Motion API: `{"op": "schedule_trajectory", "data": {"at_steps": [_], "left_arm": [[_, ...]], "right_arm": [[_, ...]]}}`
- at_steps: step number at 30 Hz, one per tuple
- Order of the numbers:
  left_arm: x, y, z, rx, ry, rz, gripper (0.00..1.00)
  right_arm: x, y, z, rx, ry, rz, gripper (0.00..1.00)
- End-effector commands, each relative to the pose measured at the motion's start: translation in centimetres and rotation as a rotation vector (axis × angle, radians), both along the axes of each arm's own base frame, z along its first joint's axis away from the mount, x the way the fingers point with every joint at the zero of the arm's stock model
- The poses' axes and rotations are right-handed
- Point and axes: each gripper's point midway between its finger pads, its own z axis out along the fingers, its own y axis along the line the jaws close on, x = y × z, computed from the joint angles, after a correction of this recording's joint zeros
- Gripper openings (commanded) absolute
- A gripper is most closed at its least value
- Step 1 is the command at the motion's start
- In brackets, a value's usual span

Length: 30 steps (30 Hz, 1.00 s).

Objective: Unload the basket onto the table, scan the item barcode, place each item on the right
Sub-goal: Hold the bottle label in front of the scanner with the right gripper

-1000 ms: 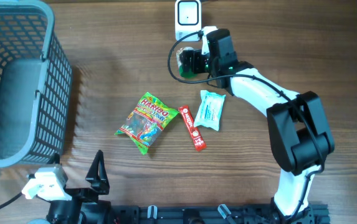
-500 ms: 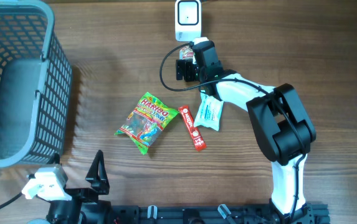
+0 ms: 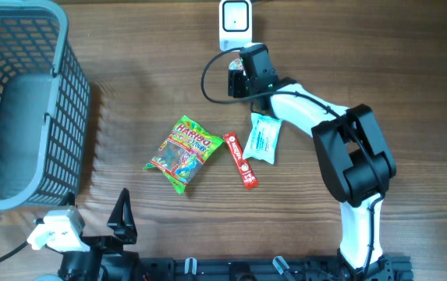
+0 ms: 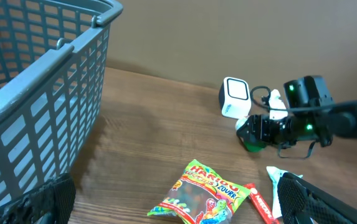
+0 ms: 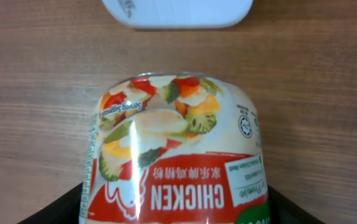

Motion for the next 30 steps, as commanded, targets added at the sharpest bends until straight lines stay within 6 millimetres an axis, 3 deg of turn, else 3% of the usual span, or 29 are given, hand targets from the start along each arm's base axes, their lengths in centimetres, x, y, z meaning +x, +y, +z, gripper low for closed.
{"op": "schedule_trajectory", "data": {"at_steps": [1,6,8,11,15,22,25,27,30], "left_arm": [[0.0,-0.2,0.0,0.007,-0.002,-0.016,1.00],[0.0,-0.2,0.0,0.007,-0.002,-0.016,1.00],[0.0,-0.2,0.0,0.007,-0.002,-0.016,1.00],[0.0,-0.2,0.0,0.007,-0.002,-0.016,1.00],[0.0,-0.2,0.0,0.007,-0.002,-0.016,1.00],[0.0,-0.2,0.0,0.007,-0.002,-0.016,1.00],[0.0,-0.2,0.0,0.007,-0.002,-0.016,1.00],[0.0,-0.2,0.0,0.007,-0.002,-0.016,1.00],[0.0,-0.2,0.0,0.007,-0.002,-0.016,1.00]], "right_arm": [[0.8,1.9,4.1,0.085,0.046,0.059,0.61],[-2.8,1.6,9.3,0.235,0.332,0.117,0.61],[-5.2,1.8,11.1,0.405,0.490,0.159,0.63],[-6.6,1.4,13.0,0.589,0.600,0.202,0.63],[-7.3,0.1,13.9,0.685,0.680,0.178,0.62],[-7.7,0.0,13.9,0.694,0.722,0.143,0.63],[-6.6,-3.6,9.5,0.357,0.642,-0.017,0.62],[-7.7,-5.6,7.7,0.146,0.647,-0.099,0.61],[-10.2,-4.6,7.4,0.073,0.709,-0.068,0.61]]}}
